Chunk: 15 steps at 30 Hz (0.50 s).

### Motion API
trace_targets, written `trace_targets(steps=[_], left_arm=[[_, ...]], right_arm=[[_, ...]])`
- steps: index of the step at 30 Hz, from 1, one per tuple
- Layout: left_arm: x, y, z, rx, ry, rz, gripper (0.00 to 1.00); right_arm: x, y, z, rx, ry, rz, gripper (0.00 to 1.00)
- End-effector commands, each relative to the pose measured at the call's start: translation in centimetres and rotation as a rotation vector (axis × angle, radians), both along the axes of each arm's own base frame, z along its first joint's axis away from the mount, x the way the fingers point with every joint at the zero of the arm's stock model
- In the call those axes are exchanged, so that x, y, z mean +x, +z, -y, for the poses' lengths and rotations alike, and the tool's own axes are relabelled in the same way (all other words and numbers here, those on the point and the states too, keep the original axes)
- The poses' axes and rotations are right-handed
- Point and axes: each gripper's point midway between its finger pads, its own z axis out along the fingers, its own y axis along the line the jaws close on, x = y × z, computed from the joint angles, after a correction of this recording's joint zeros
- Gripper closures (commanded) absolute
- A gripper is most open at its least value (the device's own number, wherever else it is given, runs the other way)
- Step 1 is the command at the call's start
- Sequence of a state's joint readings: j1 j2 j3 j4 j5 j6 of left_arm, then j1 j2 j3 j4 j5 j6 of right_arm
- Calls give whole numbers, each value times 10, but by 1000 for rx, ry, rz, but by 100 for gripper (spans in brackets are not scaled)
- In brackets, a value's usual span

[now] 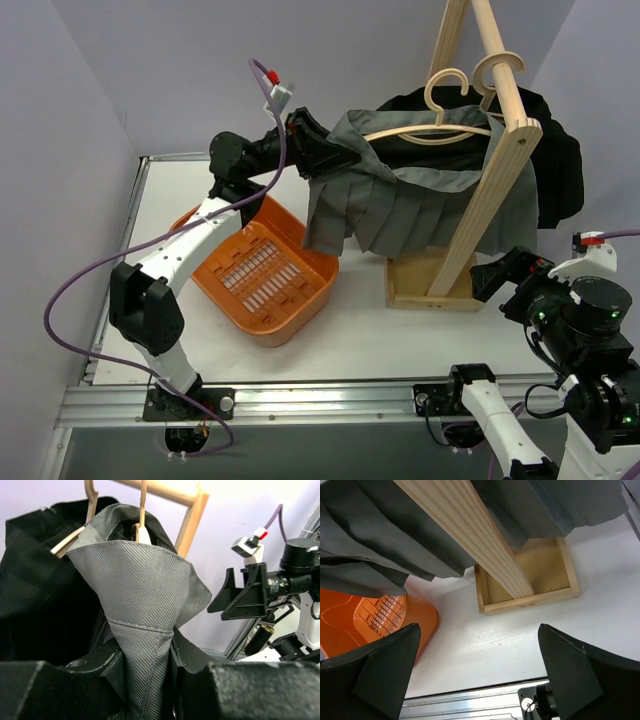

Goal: Remove the skirt from the hanger

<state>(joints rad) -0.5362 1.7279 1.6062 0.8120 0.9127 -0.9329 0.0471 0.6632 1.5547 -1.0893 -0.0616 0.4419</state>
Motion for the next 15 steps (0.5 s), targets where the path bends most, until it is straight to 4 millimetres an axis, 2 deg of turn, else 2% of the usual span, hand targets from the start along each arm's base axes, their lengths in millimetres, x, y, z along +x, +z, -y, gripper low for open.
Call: trace_targets(steps=[1,3,4,5,6,7,8,9,10,11,12,13,14,15], left_arm=[[-36,63,-34,-147,44,148,98],[-38,56,-41,-122,70,110,98],[-47,62,-48,-123,85,113,98],[-48,58,-49,-103,102,94,98],[-39,36,-46,-35,132,23,98],[-47,41,-53,-30,156,18,98],[-50,37,-56,-10,166,8,98],[-46,17,-58,37,195,-34,98],[-59,25,-67,27,216,-11,98],[-63,21,-70,47,228,-10,98],[-61,5,-72,115,258,-32,98],[-65,1,-76,134,276,-37,98],[-76,6,-84,135,287,-20,98],[-79,-3,-86,171,294,-44,98]], right_arm=[[13,5,-5,-5,37,-3,0],[19,-3,-16,29,81,-38,0],[21,-8,-23,51,112,-55,0],[24,-10,-29,82,129,-55,0],[27,-22,-37,98,168,-87,0],[29,-24,-40,103,184,-83,1],[32,-22,-42,97,204,-68,3],[33,-23,-44,94,223,-68,4],[34,-22,-48,92,251,-68,5],[37,-25,-48,78,263,-84,7],[39,-27,-47,40,288,-92,10],[41,-29,-47,23,302,-105,12],[46,-37,-47,8,312,-146,11],[49,-41,-45,-24,328,-162,11]])
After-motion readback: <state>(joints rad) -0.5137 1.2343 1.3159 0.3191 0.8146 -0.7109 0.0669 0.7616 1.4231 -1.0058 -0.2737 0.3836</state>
